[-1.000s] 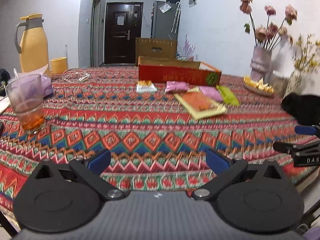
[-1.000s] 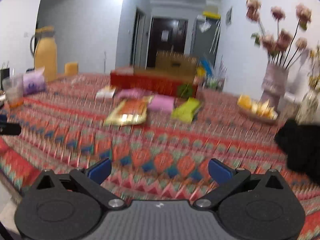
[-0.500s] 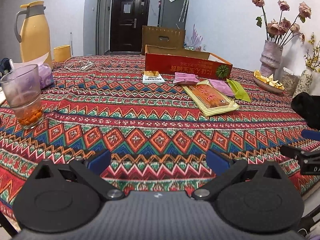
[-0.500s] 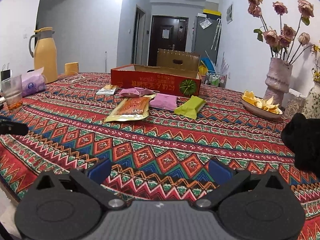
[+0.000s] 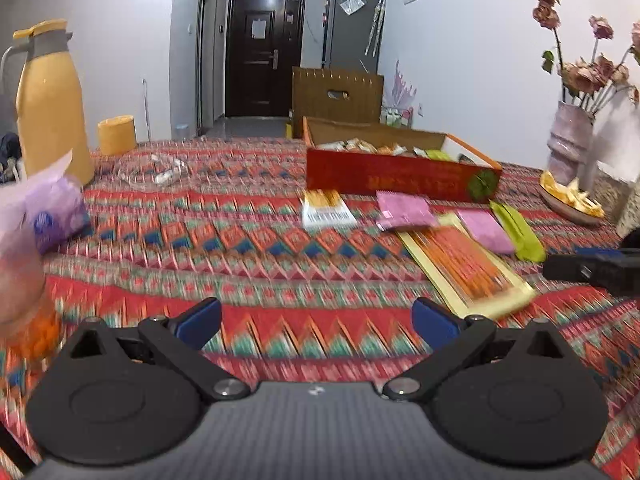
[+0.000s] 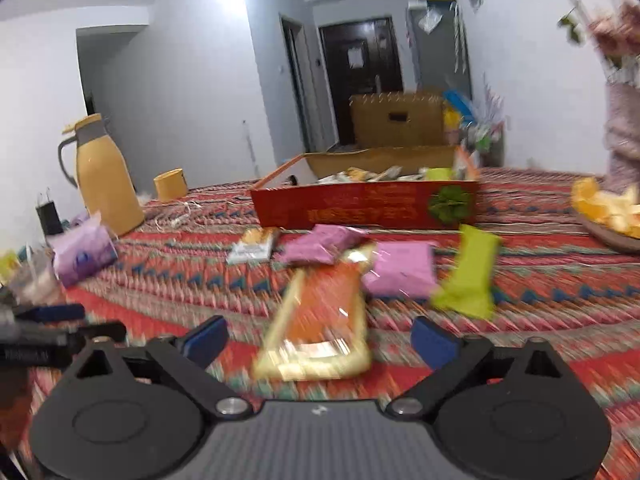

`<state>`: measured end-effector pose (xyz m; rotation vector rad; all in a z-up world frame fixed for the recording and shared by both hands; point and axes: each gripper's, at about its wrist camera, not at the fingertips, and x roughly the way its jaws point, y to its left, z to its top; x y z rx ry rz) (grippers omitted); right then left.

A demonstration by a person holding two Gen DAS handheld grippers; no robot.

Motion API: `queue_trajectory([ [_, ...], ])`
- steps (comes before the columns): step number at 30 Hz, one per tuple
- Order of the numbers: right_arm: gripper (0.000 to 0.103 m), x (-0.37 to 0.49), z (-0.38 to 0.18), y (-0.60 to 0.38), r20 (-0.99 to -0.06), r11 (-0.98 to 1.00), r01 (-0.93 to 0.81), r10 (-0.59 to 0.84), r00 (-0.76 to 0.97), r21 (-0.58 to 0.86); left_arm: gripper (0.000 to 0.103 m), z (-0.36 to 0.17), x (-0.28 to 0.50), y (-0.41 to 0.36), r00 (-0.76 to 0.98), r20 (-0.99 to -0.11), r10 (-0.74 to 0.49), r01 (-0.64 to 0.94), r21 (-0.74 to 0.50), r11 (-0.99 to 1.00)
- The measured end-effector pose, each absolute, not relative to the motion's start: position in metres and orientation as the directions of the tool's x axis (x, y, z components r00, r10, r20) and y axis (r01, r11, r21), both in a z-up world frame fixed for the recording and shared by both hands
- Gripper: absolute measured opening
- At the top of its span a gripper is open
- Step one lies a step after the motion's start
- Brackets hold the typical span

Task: Organize snacks
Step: 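Grasp a pink packet with right tool while left grasps white cookie packet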

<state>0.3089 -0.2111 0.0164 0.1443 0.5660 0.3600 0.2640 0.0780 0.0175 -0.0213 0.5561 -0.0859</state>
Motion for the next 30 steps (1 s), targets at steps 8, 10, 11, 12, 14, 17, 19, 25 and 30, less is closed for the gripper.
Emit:
queue_trajectory([
  [8,0.092,0.477,-0.001,-0.136,-0.615,0.957,-0.228,0.289,0.733,0.177,0.103,0.021,0.328,0.094,0.853,-0.522,0.011,-0.015,-0.003,1.0],
  [10,0.093,0.505,-0.016,-0.121,-0.648,0.976,-0.181,0.218,0.73,0.124,0.103,0.02,0.336,0.095,0.854,-0.52,0.024,-0.028,0.0,1.0],
  [11,0.092,0.514,-0.023,-0.116,-0.663,0.98,-0.168,0.194,0.723,0.104,0.103,0.019,0.339,0.096,0.853,-0.521,0.02,-0.025,-0.003,1.0],
  [12,0.088,0.52,-0.029,-0.113,-0.675,0.982,-0.165,0.184,0.715,0.093,0.103,0.017,0.343,0.096,0.851,-0.525,0.017,-0.023,-0.004,1.0],
  [14,0.062,0.522,-0.031,-0.109,-0.657,0.98,-0.183,0.185,0.731,0.072,0.103,0.014,0.353,0.095,0.843,-0.537,0.014,-0.015,0.002,1.0],
  [17,0.06,0.513,-0.025,-0.118,-0.632,0.964,-0.244,0.256,0.731,0.109,0.103,0.01,0.37,0.086,0.833,-0.553,0.007,0.005,0.02,1.0],
  [19,0.06,0.499,-0.016,-0.129,-0.602,0.962,-0.258,0.258,0.756,0.088,0.103,0.007,0.39,0.074,0.828,-0.561,-0.012,0.027,0.019,0.999],
  [25,0.06,0.459,-0.002,-0.189,-0.528,0.959,-0.257,0.282,0.801,0.122,0.103,-0.015,0.463,0.032,0.822,-0.567,-0.057,0.106,0.054,0.993],
  [30,0.06,0.453,-0.015,-0.224,-0.495,0.975,-0.161,0.217,0.841,0.155,0.095,-0.036,0.502,0.027,0.772,-0.633,-0.066,0.111,0.032,0.993],
])
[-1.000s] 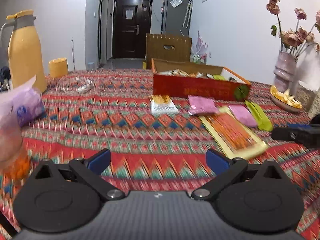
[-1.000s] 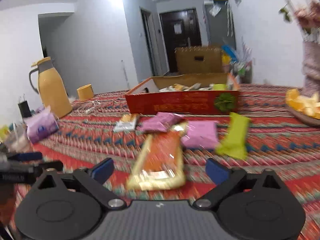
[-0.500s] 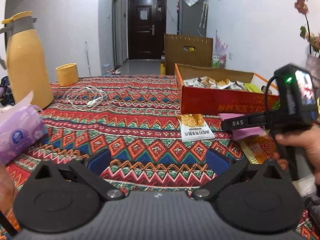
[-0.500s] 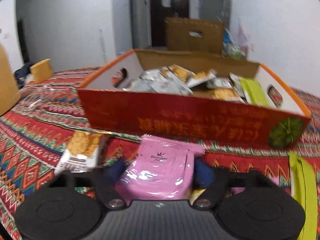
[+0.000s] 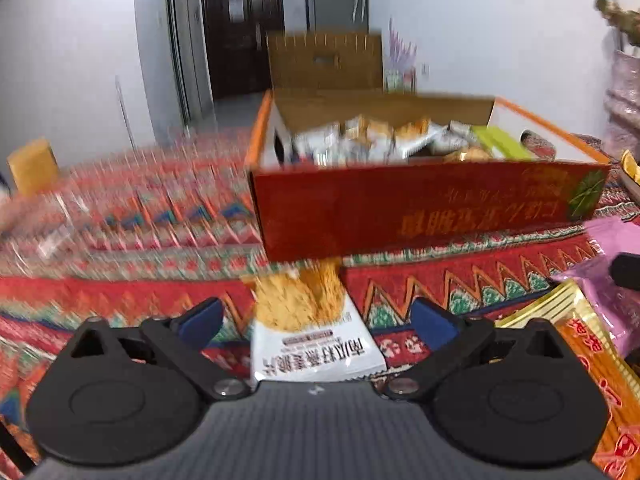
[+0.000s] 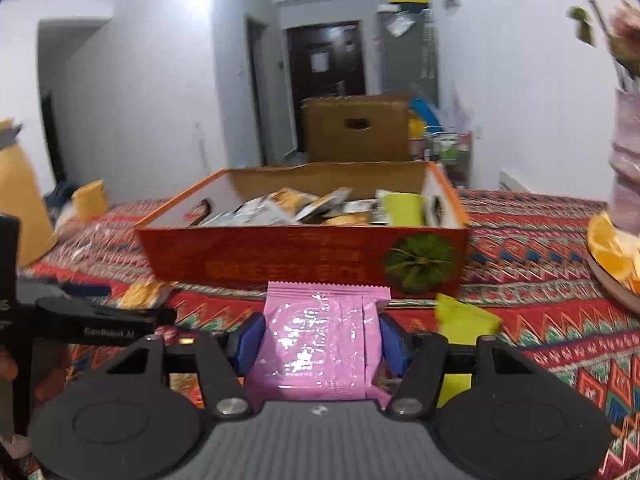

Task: Organize snacks
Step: 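Grasp a pink packet with right tool while left grasps white cookie packet, then lift both held packets and carry them toward the orange box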

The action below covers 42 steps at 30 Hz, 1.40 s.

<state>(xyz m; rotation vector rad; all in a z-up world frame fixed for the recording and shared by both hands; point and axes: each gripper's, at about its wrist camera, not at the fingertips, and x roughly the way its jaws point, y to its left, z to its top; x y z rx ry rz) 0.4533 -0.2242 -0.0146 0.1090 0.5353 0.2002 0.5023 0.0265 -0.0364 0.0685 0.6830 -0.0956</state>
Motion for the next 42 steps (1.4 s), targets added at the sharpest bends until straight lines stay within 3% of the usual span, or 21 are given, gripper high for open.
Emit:
queue_trajectory([
  [1,0.06,0.455,-0.016,-0.228,-0.502,0.972,-0.154,0.223,0.835,0.175,0.094,-0.036,0.503,0.031,0.771,-0.632,-0.079,0.104,0.002,0.995],
  [4,0.06,0.452,-0.014,-0.23,-0.487,0.968,-0.171,0.24,0.84,0.183,0.073,-0.035,0.499,0.036,0.787,-0.615,-0.051,0.064,-0.002,0.998],
  [6,0.06,0.451,-0.016,-0.229,-0.491,0.971,-0.174,0.234,0.839,0.167,0.049,-0.034,0.498,0.036,0.794,-0.605,-0.055,0.069,0.0,0.998],
  [9,0.06,0.453,-0.02,-0.225,-0.498,0.971,-0.174,0.233,0.835,0.163,0.041,-0.033,0.496,0.039,0.799,-0.598,-0.059,0.064,-0.013,0.998],
  [12,0.06,0.451,-0.02,-0.225,-0.496,0.973,-0.168,0.227,0.838,0.161,0.04,-0.031,0.488,0.043,0.796,-0.602,-0.063,0.064,-0.019,0.998],
  [16,0.06,0.446,-0.02,-0.226,-0.499,0.975,-0.157,0.214,0.84,0.154,0.04,-0.019,0.455,0.04,0.77,-0.616,-0.166,0.159,-0.068,0.985],
  [23,0.06,0.354,0.003,-0.232,-0.464,0.968,-0.18,0.243,0.852,0.177,0.04,0.01,0.33,0.047,0.74,-0.608,-0.29,0.187,-0.228,0.955],
  [29,0.06,0.253,-0.016,-0.238,-0.534,0.971,-0.165,0.233,0.813,0.173,0.04,0.007,0.231,0.041,0.736,-0.609,-0.295,0.166,-0.26,0.951],
  [33,0.06,0.212,-0.027,-0.24,-0.575,0.97,-0.165,0.24,0.782,0.179,0.041,0.005,0.199,0.036,0.735,-0.621,-0.273,0.179,-0.212,0.961],
  [42,0.06,0.176,-0.023,-0.244,-0.543,0.963,-0.196,0.267,0.796,0.187,0.041,0.01,0.169,0.026,0.746,-0.61,-0.265,0.177,-0.202,0.963],
])
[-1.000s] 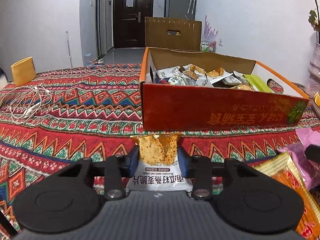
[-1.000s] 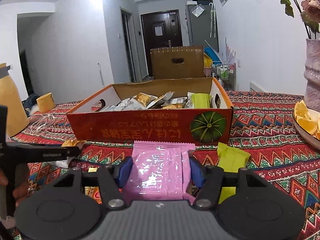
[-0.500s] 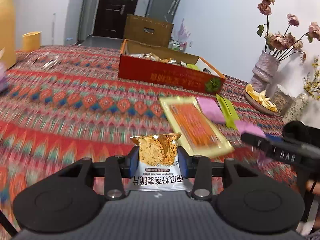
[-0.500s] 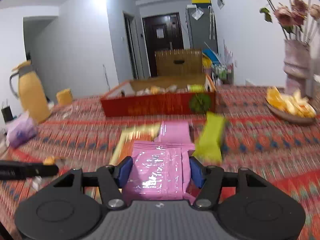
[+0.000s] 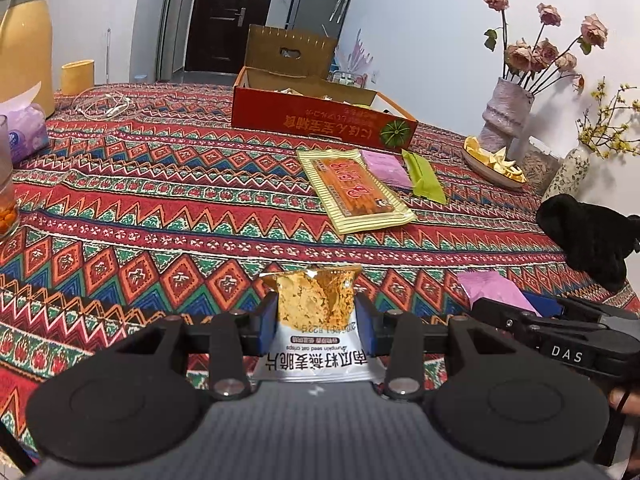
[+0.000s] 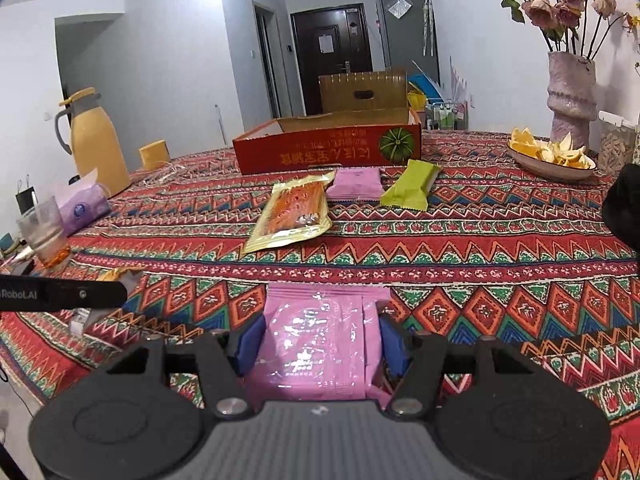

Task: Organize snacks
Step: 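Lift both held packets and carry them toward the orange box, then open both tools over the orange box to release the packets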

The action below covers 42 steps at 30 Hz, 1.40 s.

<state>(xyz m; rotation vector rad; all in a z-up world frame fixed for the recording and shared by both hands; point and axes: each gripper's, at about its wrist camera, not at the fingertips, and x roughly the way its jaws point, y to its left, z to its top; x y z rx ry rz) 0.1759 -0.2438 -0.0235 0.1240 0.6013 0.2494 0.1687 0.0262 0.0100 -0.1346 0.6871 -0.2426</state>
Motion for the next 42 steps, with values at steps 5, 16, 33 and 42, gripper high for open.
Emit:
queue_trajectory([
  [5,0.06,0.178,-0.019,-0.247,-0.536,0.959,-0.21,0.279,0.797,0.188,0.041,0.012,0.163,0.02,0.757,-0.603,-0.251,0.172,-0.187,0.967],
  [16,0.06,0.219,0.008,-0.253,-0.48,0.957,-0.221,0.285,0.83,0.187,0.041,0.047,0.196,0.035,0.809,-0.522,-0.27,0.2,-0.188,0.962],
  [33,0.06,0.428,0.088,-0.264,-0.332,0.93,-0.318,0.364,0.87,0.185,0.041,0.129,0.432,0.029,0.864,-0.36,-0.352,0.305,-0.182,0.935],
  [42,0.06,0.565,0.06,-0.227,-0.4,0.932,-0.287,0.355,0.845,0.221,0.041,0.076,0.566,0.019,0.833,-0.47,-0.29,0.217,-0.205,0.954],
])
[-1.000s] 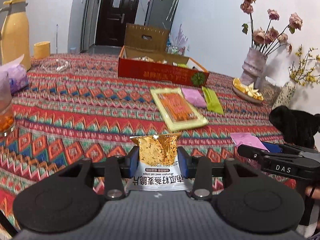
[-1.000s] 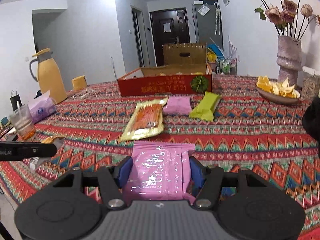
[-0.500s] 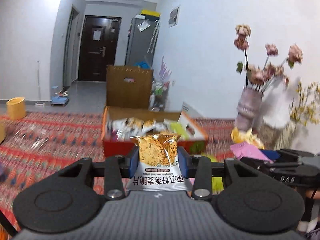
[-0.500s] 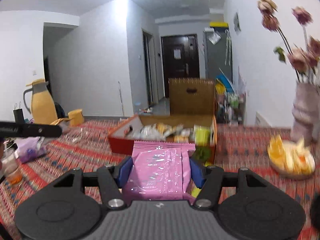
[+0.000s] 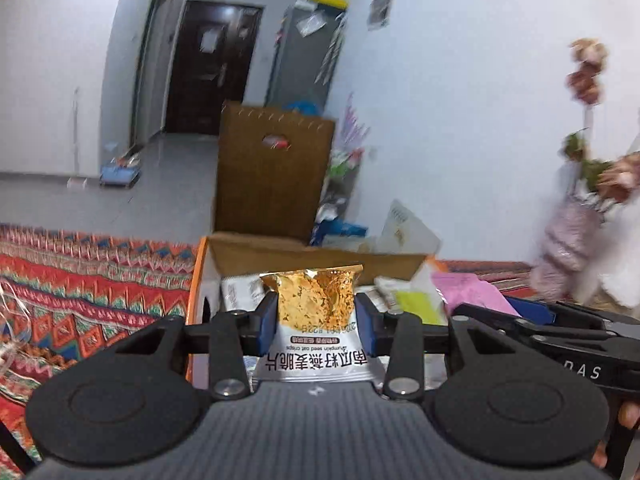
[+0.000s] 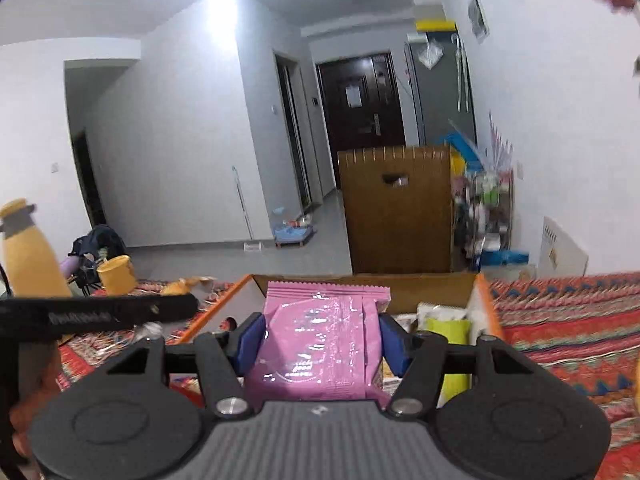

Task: Organize snacks
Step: 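Open both tools over the orange box to release the packets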

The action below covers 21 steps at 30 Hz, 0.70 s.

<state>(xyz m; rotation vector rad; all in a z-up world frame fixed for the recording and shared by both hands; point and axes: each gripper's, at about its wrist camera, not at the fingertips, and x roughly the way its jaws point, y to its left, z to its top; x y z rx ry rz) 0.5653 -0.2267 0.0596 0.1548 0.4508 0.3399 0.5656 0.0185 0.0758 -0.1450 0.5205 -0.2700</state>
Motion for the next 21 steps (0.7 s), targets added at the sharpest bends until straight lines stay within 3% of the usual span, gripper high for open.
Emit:
queue_trajectory([
  [5,0.063,0.612,0.017,-0.212,-0.473,0.95,-0.223,0.303,0.827,0.219,0.042,0.033,0.601,0.021,0.783,-0.55,-0.291,0.195,-0.227,0.954],
  [7,0.067,0.625,0.003,-0.208,-0.532,0.954,-0.213,0.296,0.793,0.212,0.048,0.023,0.603,0.017,0.764,-0.575,-0.292,0.226,-0.185,0.956],
  [10,0.072,0.626,-0.006,-0.209,-0.539,0.966,-0.193,0.257,0.802,0.173,0.063,0.019,0.6,0.015,0.759,-0.573,-0.31,0.248,-0.186,0.951],
  [12,0.073,0.624,-0.006,-0.211,-0.535,0.967,-0.183,0.252,0.807,0.179,0.073,0.021,0.596,0.016,0.766,-0.562,-0.313,0.25,-0.187,0.95],
  [17,0.074,0.611,0.015,-0.216,-0.492,0.97,-0.192,0.243,0.836,0.152,0.076,0.046,0.577,0.008,0.82,-0.533,-0.209,0.198,-0.08,0.977],
  [21,0.081,0.575,0.058,-0.221,-0.389,0.971,-0.213,0.238,0.89,0.107,0.089,0.089,0.534,0.013,0.88,-0.411,-0.237,0.221,-0.088,0.971],
])
